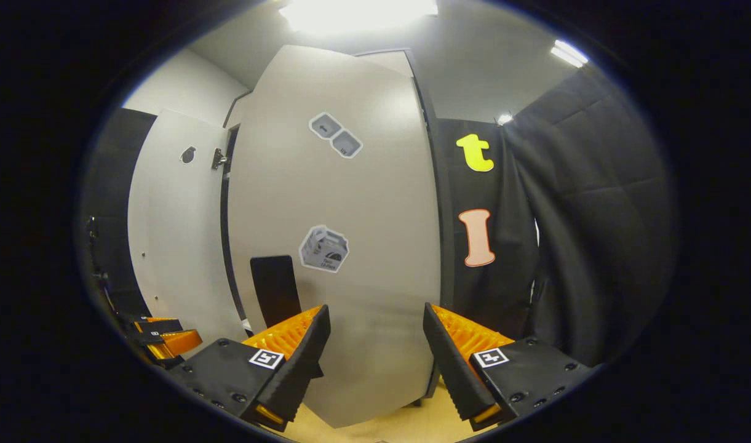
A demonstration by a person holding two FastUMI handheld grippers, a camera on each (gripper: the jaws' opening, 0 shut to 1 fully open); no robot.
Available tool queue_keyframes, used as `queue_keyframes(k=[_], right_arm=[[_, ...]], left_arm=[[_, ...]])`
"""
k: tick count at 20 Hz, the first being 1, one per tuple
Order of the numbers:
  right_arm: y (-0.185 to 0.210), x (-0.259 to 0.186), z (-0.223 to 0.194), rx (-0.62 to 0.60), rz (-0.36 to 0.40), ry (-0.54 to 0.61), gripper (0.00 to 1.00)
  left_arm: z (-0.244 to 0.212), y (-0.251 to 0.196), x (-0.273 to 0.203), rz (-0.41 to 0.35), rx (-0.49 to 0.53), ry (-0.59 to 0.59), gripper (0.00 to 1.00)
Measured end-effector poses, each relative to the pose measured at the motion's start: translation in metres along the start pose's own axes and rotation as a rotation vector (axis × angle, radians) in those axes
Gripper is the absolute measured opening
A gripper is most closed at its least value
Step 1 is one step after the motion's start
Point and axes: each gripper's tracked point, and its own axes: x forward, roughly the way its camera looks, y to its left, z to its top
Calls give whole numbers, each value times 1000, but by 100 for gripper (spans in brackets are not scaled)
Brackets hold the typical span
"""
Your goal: Grab one shoe with the right hand and put it into the shoe cabinet, grab the other shoe with the left hand and put it into the shoe cabinet; then close the right door with the right hand and the left door with the left hand.
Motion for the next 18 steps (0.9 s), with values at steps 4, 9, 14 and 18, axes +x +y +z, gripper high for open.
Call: queue_keyframes(k=[4,9,14,18], right_arm=[[0,7,-18,87,-45,15,92],[-19,18,-34,128,-139,43,96],[-20,21,-49,110,-163,52,96],[-21,16,-80,130,-186,115,96]], left_arm=[[5,24,-38,-18,5,-18,94],[21,95,-72,52,99,-74,94],[40,178,-75,172,84,-85,94],[56,231,-73,255,67,-111,87]])
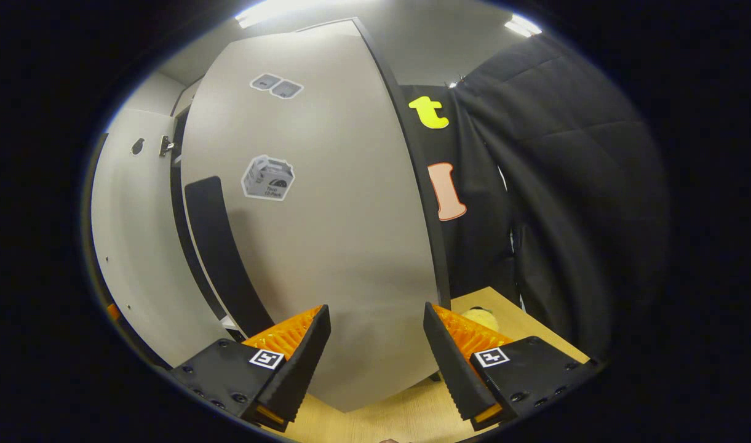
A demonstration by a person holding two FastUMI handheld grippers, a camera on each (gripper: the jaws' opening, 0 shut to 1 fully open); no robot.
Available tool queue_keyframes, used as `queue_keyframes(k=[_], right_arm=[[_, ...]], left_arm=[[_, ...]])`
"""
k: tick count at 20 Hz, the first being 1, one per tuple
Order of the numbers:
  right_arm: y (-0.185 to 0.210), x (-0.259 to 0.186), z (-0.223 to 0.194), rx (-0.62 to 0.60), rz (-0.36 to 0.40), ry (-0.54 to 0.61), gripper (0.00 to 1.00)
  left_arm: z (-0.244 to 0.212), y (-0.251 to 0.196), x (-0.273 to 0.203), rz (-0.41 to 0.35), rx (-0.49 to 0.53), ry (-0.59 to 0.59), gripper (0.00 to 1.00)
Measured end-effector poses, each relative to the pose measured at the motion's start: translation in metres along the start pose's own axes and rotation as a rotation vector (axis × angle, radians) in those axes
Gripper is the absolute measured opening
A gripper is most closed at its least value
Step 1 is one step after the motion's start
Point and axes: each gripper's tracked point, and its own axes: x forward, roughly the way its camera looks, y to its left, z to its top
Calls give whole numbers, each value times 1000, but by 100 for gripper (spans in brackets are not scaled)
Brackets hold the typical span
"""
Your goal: Grab one shoe with the right hand and put it into the shoe cabinet, grab the other shoe with the left hand and put it into the shoe cabinet; then close the right door with the right hand and the left door with the left hand.
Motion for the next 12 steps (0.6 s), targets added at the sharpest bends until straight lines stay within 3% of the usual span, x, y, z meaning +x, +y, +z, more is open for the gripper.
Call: queue_keyframes(k=[1,2,3,5,9,10,12], right_arm=[[-1,-1,-6,0,-4,7,96],[-2,-2,-12,-4,-12,10,96],[-4,-4,-17,-7,-24,12,96],[-3,-10,-30,-3,-33,26,96],[7,-24,-49,26,-29,55,96],[9,-25,-51,39,-22,54,92],[13,-28,-55,40,-20,56,96]], left_arm=[[2,9,6,5,4,-2,87],[5,16,13,1,-1,-4,100],[11,22,23,-7,-10,-13,94],[14,19,44,-79,-35,-32,100],[4,13,76,-168,-73,-33,94],[7,9,83,-190,-61,-37,94],[16,-1,94,-244,-58,-48,94]])
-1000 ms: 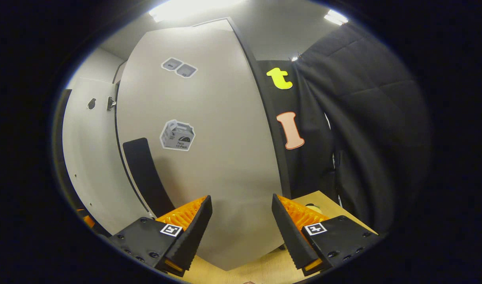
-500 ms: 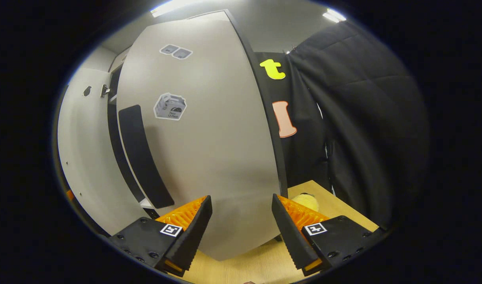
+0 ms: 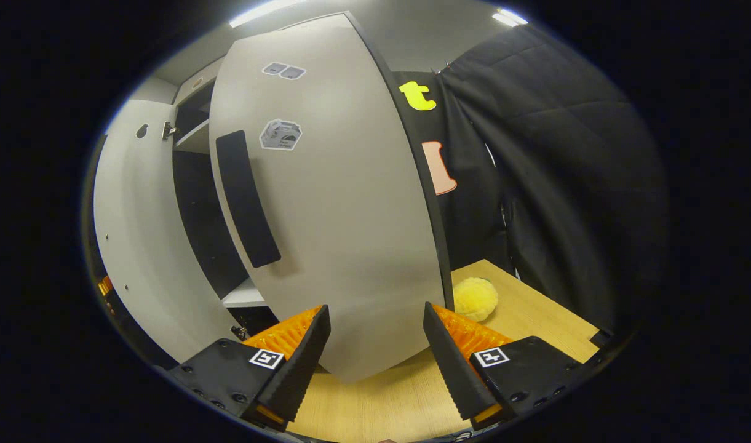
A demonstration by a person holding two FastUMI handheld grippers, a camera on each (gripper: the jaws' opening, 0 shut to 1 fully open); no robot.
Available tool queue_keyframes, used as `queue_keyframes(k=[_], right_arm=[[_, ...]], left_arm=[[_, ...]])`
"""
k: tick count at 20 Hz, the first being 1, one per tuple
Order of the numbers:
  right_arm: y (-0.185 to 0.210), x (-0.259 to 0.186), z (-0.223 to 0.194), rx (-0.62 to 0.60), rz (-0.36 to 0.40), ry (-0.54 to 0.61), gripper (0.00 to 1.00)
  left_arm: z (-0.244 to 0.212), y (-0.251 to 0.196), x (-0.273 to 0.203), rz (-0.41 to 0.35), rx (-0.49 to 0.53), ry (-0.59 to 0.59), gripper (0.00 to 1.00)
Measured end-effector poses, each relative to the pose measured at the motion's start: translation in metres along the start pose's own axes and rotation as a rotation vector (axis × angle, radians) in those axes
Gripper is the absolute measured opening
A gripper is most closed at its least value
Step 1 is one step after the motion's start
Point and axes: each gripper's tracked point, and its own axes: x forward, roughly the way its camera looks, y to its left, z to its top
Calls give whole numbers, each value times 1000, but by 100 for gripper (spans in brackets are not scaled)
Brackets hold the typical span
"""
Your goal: Grab one shoe with the right hand and put it into the shoe cabinet, grab the other shoe with the left hand and put it into the shoe cabinet; then close the right door with the right hand and the left door with the left hand.
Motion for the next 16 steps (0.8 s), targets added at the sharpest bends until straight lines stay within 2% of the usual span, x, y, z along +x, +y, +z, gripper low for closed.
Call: queue_keyframes(k=[2,3,4,10,14,16], right_arm=[[-1,-4,-2,-12,-4,4,96],[-1,-6,-4,-15,-4,6,96],[-2,-7,-5,-18,-3,9,96],[-12,-10,-14,-31,-2,35,96],[-11,-7,-19,-37,18,40,96],[-14,-5,-16,-46,27,34,96]], left_arm=[[14,-9,11,-49,-16,-20,94],[20,-12,15,-66,-18,-28,90],[26,-10,17,-70,-9,-30,94],[29,-26,16,-87,48,14,94],[30,-63,14,-144,43,28,94],[29,-80,13,-149,45,35,94]])
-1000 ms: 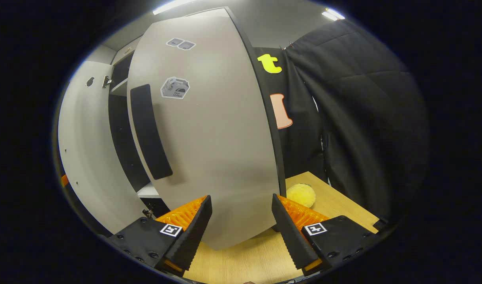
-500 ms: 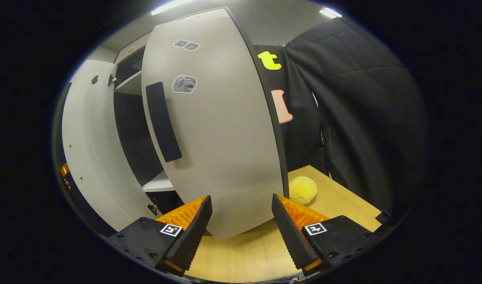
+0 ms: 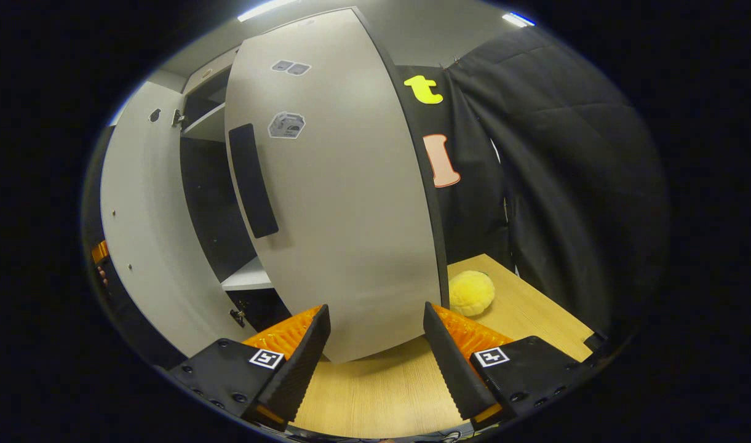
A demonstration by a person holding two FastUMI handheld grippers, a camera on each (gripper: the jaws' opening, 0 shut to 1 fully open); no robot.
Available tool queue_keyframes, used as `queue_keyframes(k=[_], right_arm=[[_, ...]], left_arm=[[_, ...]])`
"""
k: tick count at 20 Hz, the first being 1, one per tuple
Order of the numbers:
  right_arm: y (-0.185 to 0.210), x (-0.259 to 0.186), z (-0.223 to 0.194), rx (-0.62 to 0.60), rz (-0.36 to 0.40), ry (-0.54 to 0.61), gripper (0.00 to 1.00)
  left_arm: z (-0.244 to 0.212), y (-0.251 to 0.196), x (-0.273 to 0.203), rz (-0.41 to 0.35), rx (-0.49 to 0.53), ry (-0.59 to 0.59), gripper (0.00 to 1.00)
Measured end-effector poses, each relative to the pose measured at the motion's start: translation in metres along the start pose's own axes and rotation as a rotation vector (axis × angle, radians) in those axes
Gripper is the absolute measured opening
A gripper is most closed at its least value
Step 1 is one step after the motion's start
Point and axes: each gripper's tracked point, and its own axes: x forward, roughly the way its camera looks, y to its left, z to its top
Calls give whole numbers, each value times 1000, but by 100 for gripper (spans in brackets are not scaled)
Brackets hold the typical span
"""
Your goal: Grab one shoe with the right hand and put it into the shoe cabinet, grab the other shoe with the left hand and put it into the shoe cabinet; then close the right door with the right hand and the left door with the left hand.
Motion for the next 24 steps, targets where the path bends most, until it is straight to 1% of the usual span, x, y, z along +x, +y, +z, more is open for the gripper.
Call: queue_keyframes(k=[2,3,4,5,6,7,10,11,12,14,16,18,19,20,21,22,24], right_arm=[[-3,2,0,-7,10,-2,96],[-5,4,1,-11,13,-1,92],[-8,4,0,-14,17,2,96],[-11,4,-1,-16,20,7,96],[-15,5,-2,-15,24,11,92],[-19,7,-2,-13,28,14,96],[-33,10,1,-12,34,31,96],[-38,11,7,-16,33,24,97],[-44,12,14,-25,29,15,97],[-55,13,27,-53,23,3,96],[-64,13,40,-87,34,-23,96],[-71,16,48,-122,52,-44,96],[-72,19,50,-135,68,-45,92],[-72,20,49,-144,92,-39,96],[-72,22,50,-154,116,-32,96],[-75,22,53,-163,122,-37,96],[-70,23,66,-163,158,-68,96]], left_arm=[[1,-18,3,14,3,9,94],[0,-26,5,25,1,19,94],[1,-36,7,29,4,29,94],[2,-48,12,28,13,36,94],[2,-60,15,28,25,42,93],[0,-72,18,24,39,50,93],[-8,-115,45,8,59,107,93],[-13,-130,51,10,57,127,93],[-15,-142,58,14,63,141,100],[-17,-162,65,20,73,156,100],[-17,-163,65,56,67,157,100],[-19,-163,56,120,31,141,100],[-20,-160,48,153,-2,131,100],[-20,-158,41,186,-40,119,100],[-21,-158,35,213,-77,105,100],[-20,-159,28,236,-108,96,100],[-17,-153,13,295,-137,78,100]])
